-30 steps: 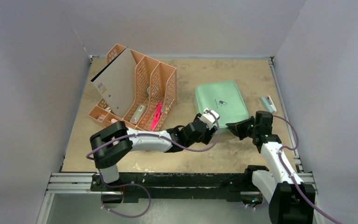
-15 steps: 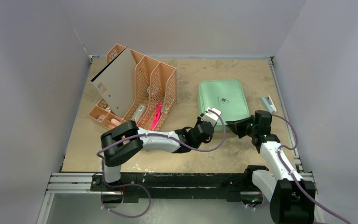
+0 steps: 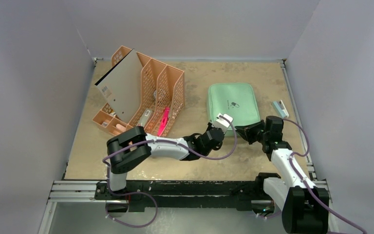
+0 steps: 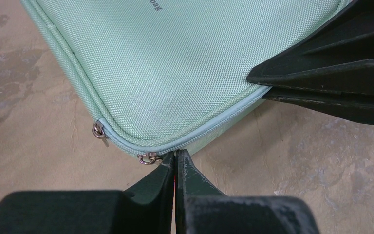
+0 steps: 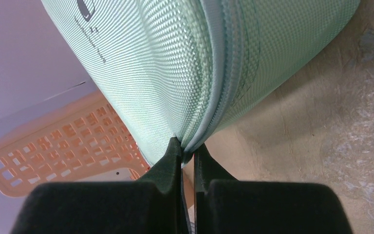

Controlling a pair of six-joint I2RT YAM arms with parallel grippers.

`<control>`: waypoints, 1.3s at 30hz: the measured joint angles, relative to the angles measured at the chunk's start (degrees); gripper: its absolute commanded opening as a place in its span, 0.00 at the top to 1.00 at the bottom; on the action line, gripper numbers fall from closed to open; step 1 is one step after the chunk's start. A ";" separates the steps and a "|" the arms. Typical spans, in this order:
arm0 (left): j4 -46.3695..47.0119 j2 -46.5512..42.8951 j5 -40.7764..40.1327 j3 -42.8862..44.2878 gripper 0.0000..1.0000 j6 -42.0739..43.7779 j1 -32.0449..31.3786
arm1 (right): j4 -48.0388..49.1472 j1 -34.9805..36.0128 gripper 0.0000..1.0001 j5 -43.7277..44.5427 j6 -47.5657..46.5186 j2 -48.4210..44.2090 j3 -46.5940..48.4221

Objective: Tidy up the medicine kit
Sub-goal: Zip the medicine box at the center of the board.

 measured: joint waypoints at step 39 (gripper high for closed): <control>-12.28 -15.37 4.98 -7.52 0.48 -5.40 0.48 | -4.39 0.81 1.00 -6.03 -3.98 -1.90 -0.46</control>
